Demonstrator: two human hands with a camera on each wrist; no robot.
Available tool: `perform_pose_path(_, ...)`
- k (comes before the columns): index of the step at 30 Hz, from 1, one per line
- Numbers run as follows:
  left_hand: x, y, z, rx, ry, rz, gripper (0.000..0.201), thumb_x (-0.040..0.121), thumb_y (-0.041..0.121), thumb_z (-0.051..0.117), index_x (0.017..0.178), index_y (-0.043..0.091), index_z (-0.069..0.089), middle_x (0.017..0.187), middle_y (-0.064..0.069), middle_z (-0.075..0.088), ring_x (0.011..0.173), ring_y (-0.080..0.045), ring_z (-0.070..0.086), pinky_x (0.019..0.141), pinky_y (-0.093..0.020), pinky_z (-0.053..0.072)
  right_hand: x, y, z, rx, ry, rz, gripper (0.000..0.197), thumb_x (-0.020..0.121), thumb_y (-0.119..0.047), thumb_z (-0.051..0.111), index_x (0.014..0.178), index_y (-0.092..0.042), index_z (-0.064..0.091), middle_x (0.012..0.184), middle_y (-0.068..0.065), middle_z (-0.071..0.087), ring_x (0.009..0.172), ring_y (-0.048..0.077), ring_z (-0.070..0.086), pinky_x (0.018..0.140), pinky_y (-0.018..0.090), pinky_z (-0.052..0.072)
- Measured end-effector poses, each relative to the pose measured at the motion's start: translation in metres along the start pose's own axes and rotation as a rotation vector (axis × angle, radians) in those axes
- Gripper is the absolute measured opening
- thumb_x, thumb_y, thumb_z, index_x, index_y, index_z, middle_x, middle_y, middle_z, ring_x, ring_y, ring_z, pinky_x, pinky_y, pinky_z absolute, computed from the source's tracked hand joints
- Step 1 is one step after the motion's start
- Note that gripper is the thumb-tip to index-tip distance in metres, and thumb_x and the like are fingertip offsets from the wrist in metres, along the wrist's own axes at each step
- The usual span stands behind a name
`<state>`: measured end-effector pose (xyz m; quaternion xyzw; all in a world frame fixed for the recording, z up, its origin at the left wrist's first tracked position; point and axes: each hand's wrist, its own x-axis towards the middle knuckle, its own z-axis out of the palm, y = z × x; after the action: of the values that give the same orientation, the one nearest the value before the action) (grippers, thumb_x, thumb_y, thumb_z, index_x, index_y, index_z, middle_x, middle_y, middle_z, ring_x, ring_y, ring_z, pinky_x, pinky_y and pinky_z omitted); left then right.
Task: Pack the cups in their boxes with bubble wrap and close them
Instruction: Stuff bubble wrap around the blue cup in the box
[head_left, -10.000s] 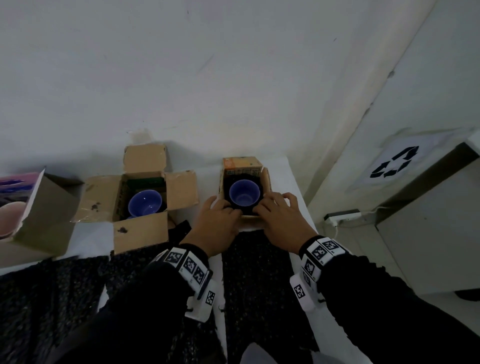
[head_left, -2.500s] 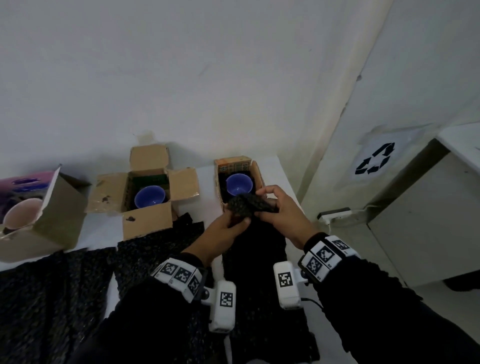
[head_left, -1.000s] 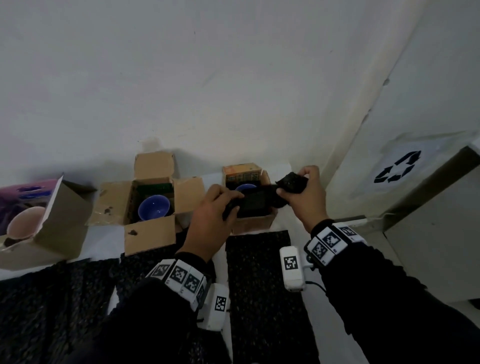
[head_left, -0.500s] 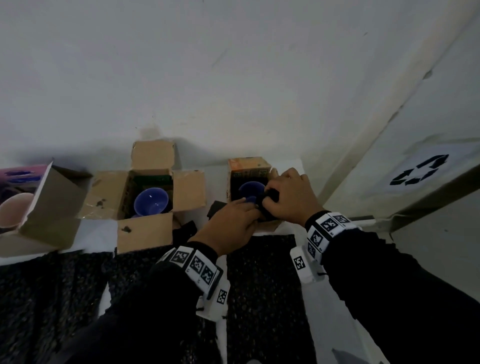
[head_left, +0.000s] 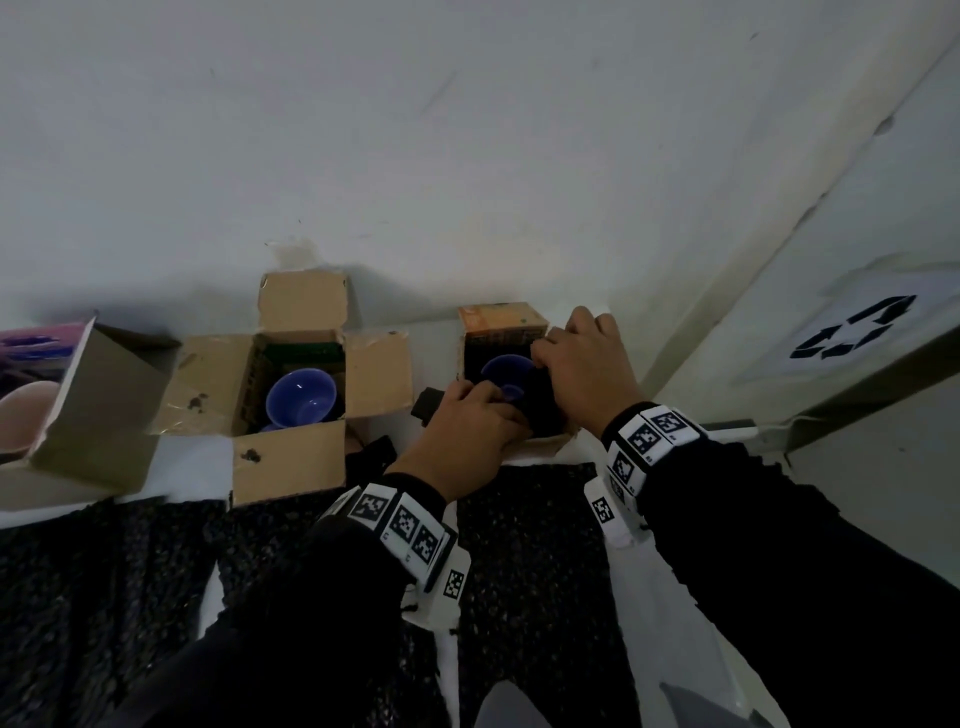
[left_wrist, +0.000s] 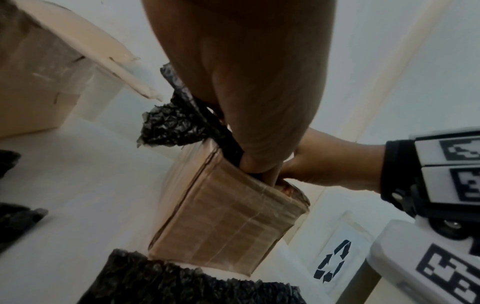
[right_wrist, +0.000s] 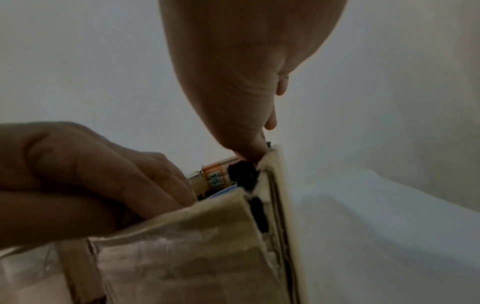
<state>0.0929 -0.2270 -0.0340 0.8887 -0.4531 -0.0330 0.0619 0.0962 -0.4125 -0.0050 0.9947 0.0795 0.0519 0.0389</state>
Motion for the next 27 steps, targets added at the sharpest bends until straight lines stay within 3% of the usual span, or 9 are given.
perform_pose_path(3, -0.001, 0.007, -0.006, 0.028, -0.051, -0.058, 0.04, 0.088, 0.02, 0.053, 0.122, 0.04, 0.063, 0.12, 0.019, 0.063, 0.121, -0.022, 0.039, 0.098, -0.042, 0.017, -0.002, -0.001, 0.003, -0.07, -0.026, 0.003, 0.028, 0.076, -0.031, 0.045, 0.08, -0.019, 0.07, 0.08, -0.001, 0.066, 0.098, 0.029, 0.048, 0.083, 0.042, 0.024)
perform_pose_path(7, -0.001, 0.013, -0.006, 0.012, -0.084, -0.138, 0.042, 0.088, 0.022, 0.047, 0.129, 0.033, 0.051, 0.128, 0.001, 0.055, 0.129, -0.025, 0.03, 0.104, -0.048, 0.013, -0.001, 0.001, 0.005, -0.072, -0.056, 0.019, 0.038, 0.081, -0.049, 0.045, 0.086, -0.022, 0.07, 0.094, 0.003, 0.069, 0.117, 0.029, 0.046, 0.095, 0.048, 0.02)
perform_pose_path(9, 0.0, 0.013, -0.004, 0.018, -0.086, -0.159, 0.038, 0.088, 0.022, 0.048, 0.125, 0.03, 0.05, 0.122, -0.001, 0.056, 0.125, -0.025, 0.033, 0.103, -0.047, 0.013, 0.0, 0.002, 0.006, -0.079, -0.06, 0.027, 0.027, 0.085, -0.046, 0.051, 0.091, -0.026, 0.068, 0.102, -0.001, 0.067, 0.12, 0.028, 0.042, 0.093, 0.047, 0.018)
perform_pose_path(12, -0.002, 0.011, -0.002, -0.037, -0.03, -0.169, 0.031, 0.089, 0.024, 0.048, 0.116, 0.035, 0.06, 0.103, 0.007, 0.063, 0.109, -0.02, 0.046, 0.101, -0.041, 0.014, -0.001, 0.004, 0.012, 0.002, -0.05, 0.037, 0.017, 0.083, -0.037, 0.064, 0.096, -0.027, 0.062, 0.112, -0.001, 0.06, 0.114, 0.029, 0.041, 0.086, 0.042, 0.023)
perform_pose_path(15, -0.007, 0.011, 0.008, -0.088, 0.11, -0.151, 0.033, 0.09, 0.033, 0.041, 0.1, 0.038, 0.072, 0.097, 0.014, 0.068, 0.092, -0.018, 0.056, 0.097, -0.038, 0.021, -0.005, 0.006, 0.018, 0.072, -0.028, 0.031, 0.021, 0.075, -0.026, 0.071, 0.094, -0.028, 0.061, 0.106, -0.002, 0.062, 0.104, 0.03, 0.046, 0.08, 0.039, 0.024)
perform_pose_path(17, -0.01, 0.01, 0.012, -0.115, 0.183, -0.15, 0.036, 0.088, 0.034, 0.04, 0.097, 0.035, 0.075, 0.103, 0.007, 0.066, 0.093, -0.018, 0.058, 0.098, -0.038, 0.027, -0.006, 0.008, 0.018, 0.021, -0.021, -0.011, 0.019, 0.071, -0.022, 0.073, 0.086, -0.029, 0.065, 0.095, -0.005, 0.064, 0.099, 0.029, 0.048, 0.079, 0.038, 0.022)
perform_pose_path(21, -0.011, 0.006, 0.013, -0.107, 0.139, -0.192, 0.045, 0.084, 0.026, 0.034, 0.116, 0.026, 0.066, 0.104, 0.003, 0.064, 0.098, -0.021, 0.06, 0.104, -0.042, 0.031, -0.009, 0.014, 0.012, -0.115, -0.024, -0.091, 0.013, 0.075, -0.028, 0.059, 0.085, -0.026, 0.068, 0.082, -0.006, 0.066, 0.1, 0.028, 0.049, 0.084, 0.042, 0.025)
perform_pose_path(24, -0.009, 0.006, 0.013, -0.091, 0.1, -0.17, 0.037, 0.085, 0.024, 0.042, 0.108, 0.031, 0.07, 0.103, 0.008, 0.066, 0.101, -0.022, 0.057, 0.101, -0.046, 0.029, -0.013, 0.02, 0.011, -0.12, -0.022, -0.013, 0.012, 0.071, -0.024, 0.058, 0.083, -0.026, 0.061, 0.072, -0.004, 0.063, 0.1, 0.03, 0.051, 0.085, 0.043, 0.025)
perform_pose_path(27, -0.007, 0.004, 0.015, -0.052, 0.102, -0.117, 0.036, 0.086, 0.029, 0.041, 0.099, 0.035, 0.074, 0.099, 0.012, 0.067, 0.101, -0.023, 0.056, 0.097, -0.044, 0.027, -0.009, 0.015, 0.009, -0.139, -0.025, 0.045, 0.01, 0.073, -0.016, 0.06, 0.077, -0.024, 0.064, 0.082, -0.001, 0.063, 0.098, 0.031, 0.048, 0.08, 0.043, 0.024)
